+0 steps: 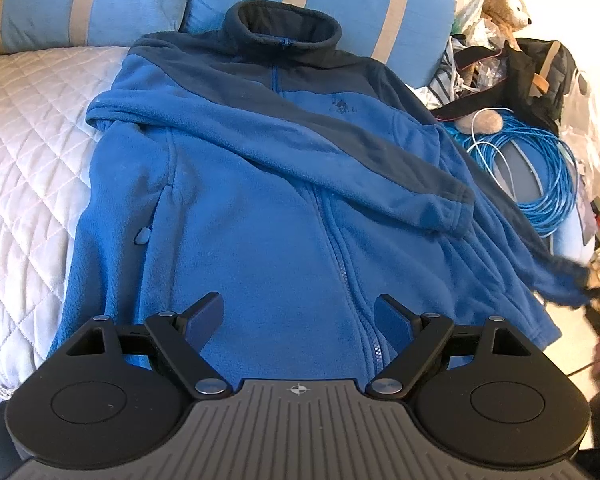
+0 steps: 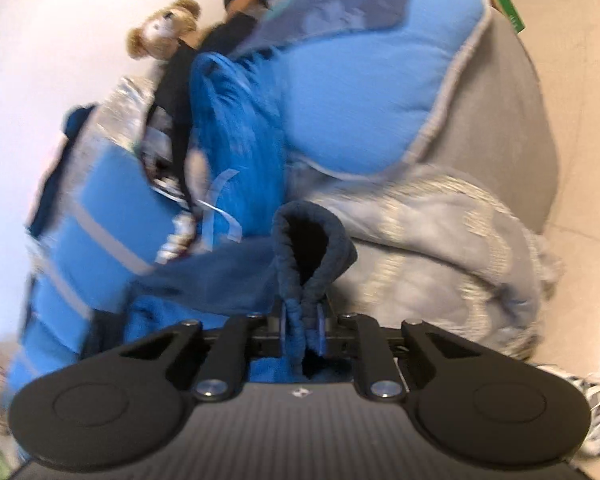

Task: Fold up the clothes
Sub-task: 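Lift the cuff with the right gripper, stretching the sleeve away from the jacket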

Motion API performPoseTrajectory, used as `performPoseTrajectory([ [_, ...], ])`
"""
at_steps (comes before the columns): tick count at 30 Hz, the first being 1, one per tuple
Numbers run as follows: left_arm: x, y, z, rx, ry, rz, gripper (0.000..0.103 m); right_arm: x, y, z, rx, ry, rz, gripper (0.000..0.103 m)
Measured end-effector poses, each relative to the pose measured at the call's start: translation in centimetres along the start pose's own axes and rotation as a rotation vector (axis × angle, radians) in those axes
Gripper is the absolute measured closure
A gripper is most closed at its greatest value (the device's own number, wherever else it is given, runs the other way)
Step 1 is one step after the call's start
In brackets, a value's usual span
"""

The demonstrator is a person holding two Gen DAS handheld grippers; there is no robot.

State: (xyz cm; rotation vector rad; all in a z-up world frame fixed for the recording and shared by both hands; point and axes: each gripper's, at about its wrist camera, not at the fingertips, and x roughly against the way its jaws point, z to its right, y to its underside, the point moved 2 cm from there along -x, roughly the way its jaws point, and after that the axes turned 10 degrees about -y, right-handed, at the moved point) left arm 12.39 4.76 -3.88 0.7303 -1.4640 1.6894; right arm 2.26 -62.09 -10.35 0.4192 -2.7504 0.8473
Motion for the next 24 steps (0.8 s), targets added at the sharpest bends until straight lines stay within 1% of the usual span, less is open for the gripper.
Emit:
performPoseTrajectory([
  [5, 0.7, -0.4, 0.0, 0.012, 0.017, 0.028, 0.021, 0.8, -3.5, -6.7, 0.021, -0.123, 0.019, 0.088],
  [10, 1.9, -0.8, -0.2, 0.021, 0.040, 0.064, 0.021, -0.3, -7.3, -13.0, 0.053, -0.212, 0.036, 0.088],
  [13, 2.7, -1.2, -0.3, 0.015, 0.051, 0.081, 0.021, -1.1, -9.8, -16.2, 0.076, -0.249, 0.049, 0.089],
  [20, 3.0, -2.3, 0.1, -0.021, 0.066, 0.115, 0.021, -2.8, -15.0, -22.5, 0.193, -0.258, 0.100, 0.089],
  [24, 4.3, -3.7, 0.8, -0.037, 0.060, 0.161, 0.021, -3.4, -16.6, -25.4, 0.252, -0.246, 0.093, 0.089],
])
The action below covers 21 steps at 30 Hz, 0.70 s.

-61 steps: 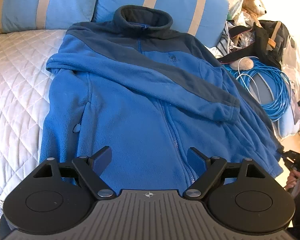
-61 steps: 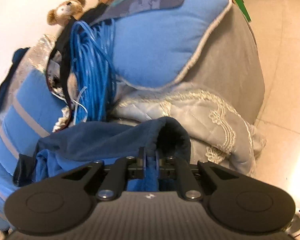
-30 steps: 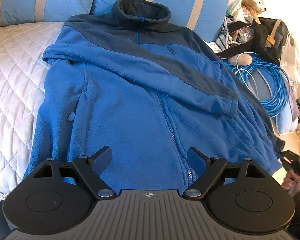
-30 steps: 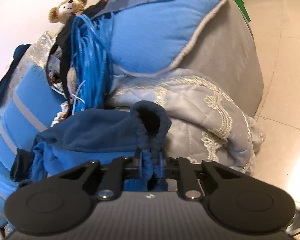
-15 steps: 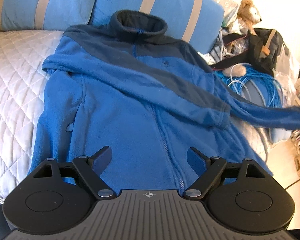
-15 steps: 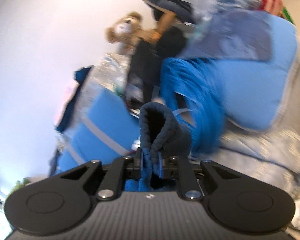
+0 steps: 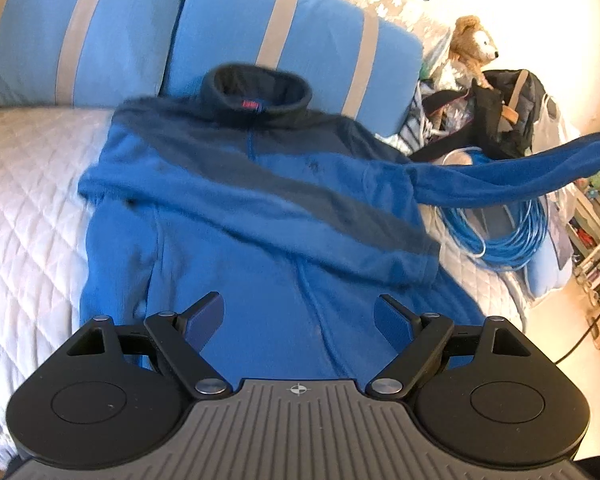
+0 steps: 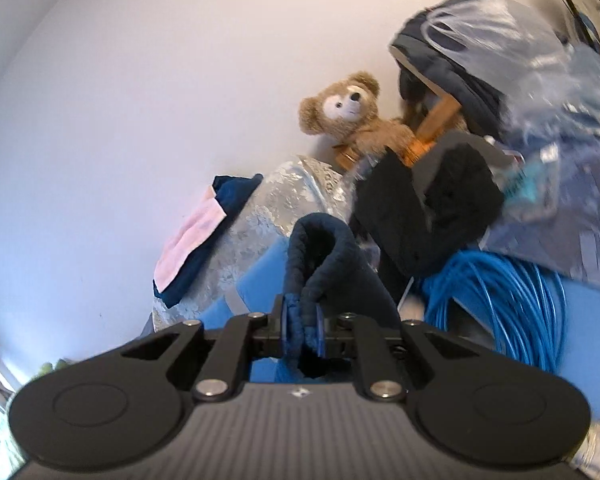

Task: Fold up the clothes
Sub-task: 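Lift the cuff with the right gripper, stretching the sleeve away from the jacket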

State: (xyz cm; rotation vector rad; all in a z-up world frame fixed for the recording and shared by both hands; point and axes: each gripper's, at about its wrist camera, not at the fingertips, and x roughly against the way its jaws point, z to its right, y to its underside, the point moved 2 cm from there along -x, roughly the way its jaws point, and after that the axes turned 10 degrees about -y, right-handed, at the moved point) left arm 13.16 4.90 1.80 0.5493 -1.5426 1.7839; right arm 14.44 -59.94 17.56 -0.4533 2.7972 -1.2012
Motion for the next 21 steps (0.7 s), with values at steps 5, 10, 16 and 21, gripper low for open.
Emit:
performPoseTrajectory([
  [5, 3.9, -4.0, 1.5, -0.031, 0.020, 0.081, 0.021, -1.3, -2.3, -2.9, 0.078, 0.005, -0.038, 0.089],
  [10, 8.1, -8.5, 4.3, -0.136, 0.043, 0.194, 0.016, -2.5, -4.0, -4.8, 0.145, 0.014, -0.063, 0.089],
  [16, 3.9, -11.2, 8.2, -0.327, 0.003, 0.275, 0.012, -5.0, -4.8, -5.5, 0.179, 0.031, -0.108, 0.089],
  [21, -6.4, -11.3, 11.1, -0.458, 0.008, 0.243, 0.012, -6.6, -5.3, -5.2, 0.209, 0.035, -0.117, 0.089],
])
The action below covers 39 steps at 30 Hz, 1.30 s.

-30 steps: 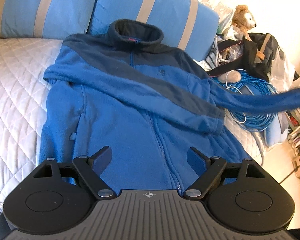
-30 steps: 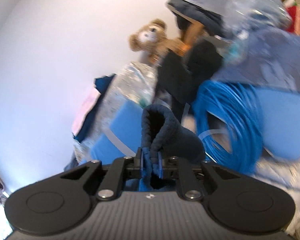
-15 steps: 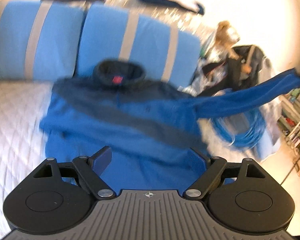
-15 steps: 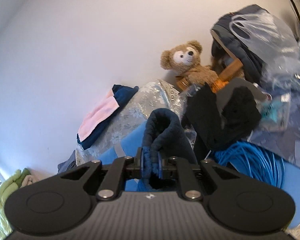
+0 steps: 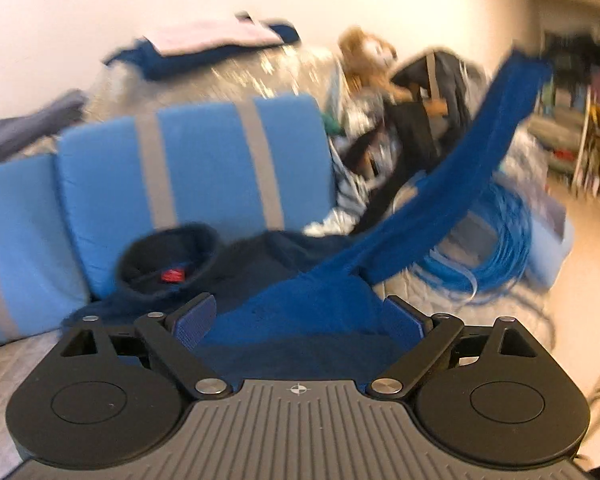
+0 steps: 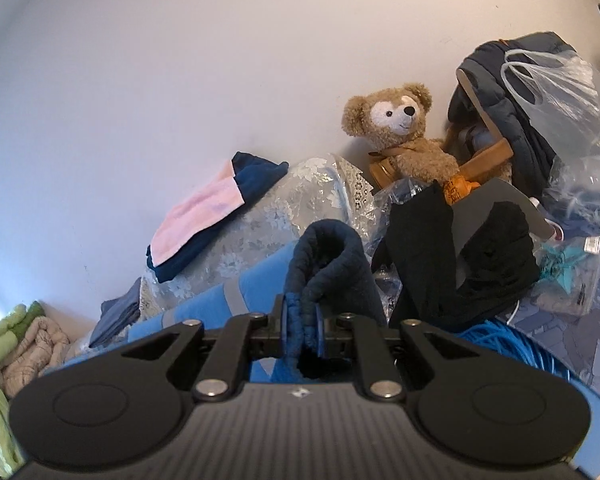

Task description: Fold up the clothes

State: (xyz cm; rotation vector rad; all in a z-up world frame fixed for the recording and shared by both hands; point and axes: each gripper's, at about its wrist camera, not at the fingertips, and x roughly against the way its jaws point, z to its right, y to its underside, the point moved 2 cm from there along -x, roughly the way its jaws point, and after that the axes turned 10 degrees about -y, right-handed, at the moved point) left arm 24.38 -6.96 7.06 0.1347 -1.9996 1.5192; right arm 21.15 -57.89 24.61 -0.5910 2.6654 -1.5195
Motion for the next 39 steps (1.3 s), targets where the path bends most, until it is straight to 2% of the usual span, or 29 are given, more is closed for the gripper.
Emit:
performPoseTrajectory([
  [2, -4.3, 0.5, 0.7, -0.012, 0.011, -0.018, 0.012, -0.6, -0.3, 0.8, 0.001, 0.016, -0.008, 0.089],
  [5, -9.5, 1.6, 4.0, -0.057, 0.030, -0.020, 0.012, -1.3, -0.7, 2.3, -0.010, 0.037, -0.019, 0.089],
  [9, -16.3, 2.5, 8.2, -0.165, -0.012, -0.044, 0.013, -2.0, -0.8, 5.4, -0.033, 0.072, -0.024, 0.089],
  [11, -18.9, 3.2, 11.0, -0.225, -0.073, -0.055, 0.013, -2.2, -0.7, 7.1, -0.057, 0.087, -0.021, 0.089],
  [13, -21.3, 3.9, 13.2, -0.273, -0.185, -0.073, 0.016, -2.4, -0.6, 8.9, -0.079, 0.100, -0.023, 0.089],
  [15, -23.0, 4.3, 14.6, -0.302, -0.218, -0.099, 0.022, -2.7, -0.4, 10.5, -0.096, 0.114, -0.026, 0.089],
  [16, -23.9, 4.6, 15.2, -0.323, -0.240, -0.117, 0.032, -2.8, -0.4, 11.2, -0.101, 0.121, -0.028, 0.089],
  [17, -24.7, 4.9, 15.6, -0.349, -0.261, -0.138, 0.058, -2.9, -0.3, 11.8, -0.108, 0.126, -0.029, 0.089],
  [18, -25.4, 5.3, 15.8, -0.375, -0.279, -0.159, 0.071, -3.1, -0.3, 12.4, -0.114, 0.129, -0.030, 0.089],
  [19, -26.2, 5.6, 16.1, -0.401, -0.297, -0.180, 0.091, -3.3, -0.4, 13.0, -0.120, 0.134, -0.031, 0.089],
  [20, -26.5, 6.0, 16.3, -0.423, -0.309, -0.196, 0.093, -3.5, -0.4, 13.6, -0.123, 0.139, -0.030, 0.089],
  [26, -24.5, 8.8, 16.6, -0.668, -0.263, -0.183, 0.096, -5.1, -0.7, 16.9, -0.150, 0.179, -0.029, 0.090],
  [31, -23.5, 9.5, 16.1, -0.773, -0.218, -0.178, 0.096, -5.9, -0.9, 18.7, -0.168, 0.199, -0.013, 0.090],
  [35, -23.3, 9.7, 16.0, -0.762, -0.194, -0.169, 0.096, -6.2, -1.4, 19.0, -0.194, 0.187, 0.002, 0.090],
  [39, -22.6, 9.4, 15.2, -0.645, -0.168, -0.128, 0.088, -5.9, -2.1, 17.2, -0.170, 0.138, 0.012, 0.090],
])
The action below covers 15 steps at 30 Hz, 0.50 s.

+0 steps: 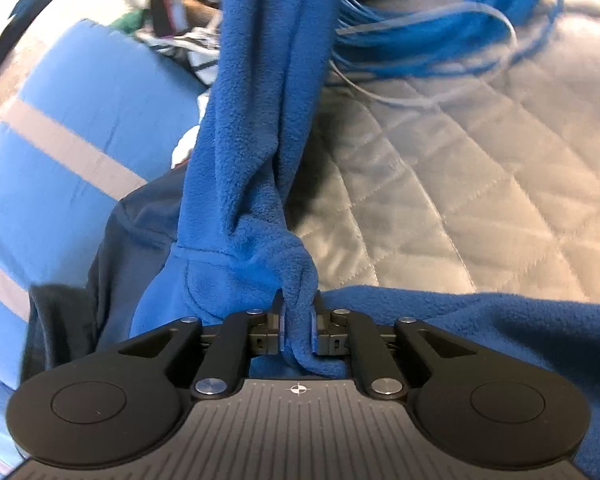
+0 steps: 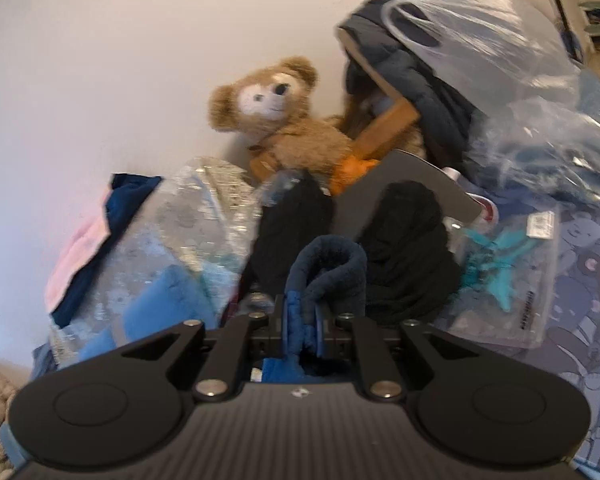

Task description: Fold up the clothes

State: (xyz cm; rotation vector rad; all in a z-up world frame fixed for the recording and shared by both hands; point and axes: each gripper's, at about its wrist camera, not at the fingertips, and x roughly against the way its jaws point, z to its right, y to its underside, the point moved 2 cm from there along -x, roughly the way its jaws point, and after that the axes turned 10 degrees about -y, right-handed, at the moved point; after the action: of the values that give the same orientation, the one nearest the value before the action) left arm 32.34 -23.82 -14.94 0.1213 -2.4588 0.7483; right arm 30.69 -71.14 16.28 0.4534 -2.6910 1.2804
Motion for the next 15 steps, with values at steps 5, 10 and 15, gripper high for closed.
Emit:
performPoseTrajectory([
  [5, 3.2, 0.8, -4.0, 0.320, 0.009, 0.091, 0.064, 1.6, 0.0, -3.0, 0.070, -0.051, -0.001, 0.090],
  [10, 2.6, 0.7, -8.3, 0.674, -0.022, 0.099, 0.068, 2.6, 0.2, -5.2, 0.099, -0.080, -0.005, 0.090],
  [15, -1.4, -2.0, -6.4, 0.613, 0.070, 0.002, 0.091, 2.4, 0.4, -6.5, 0.115, -0.087, -0.008, 0.090],
])
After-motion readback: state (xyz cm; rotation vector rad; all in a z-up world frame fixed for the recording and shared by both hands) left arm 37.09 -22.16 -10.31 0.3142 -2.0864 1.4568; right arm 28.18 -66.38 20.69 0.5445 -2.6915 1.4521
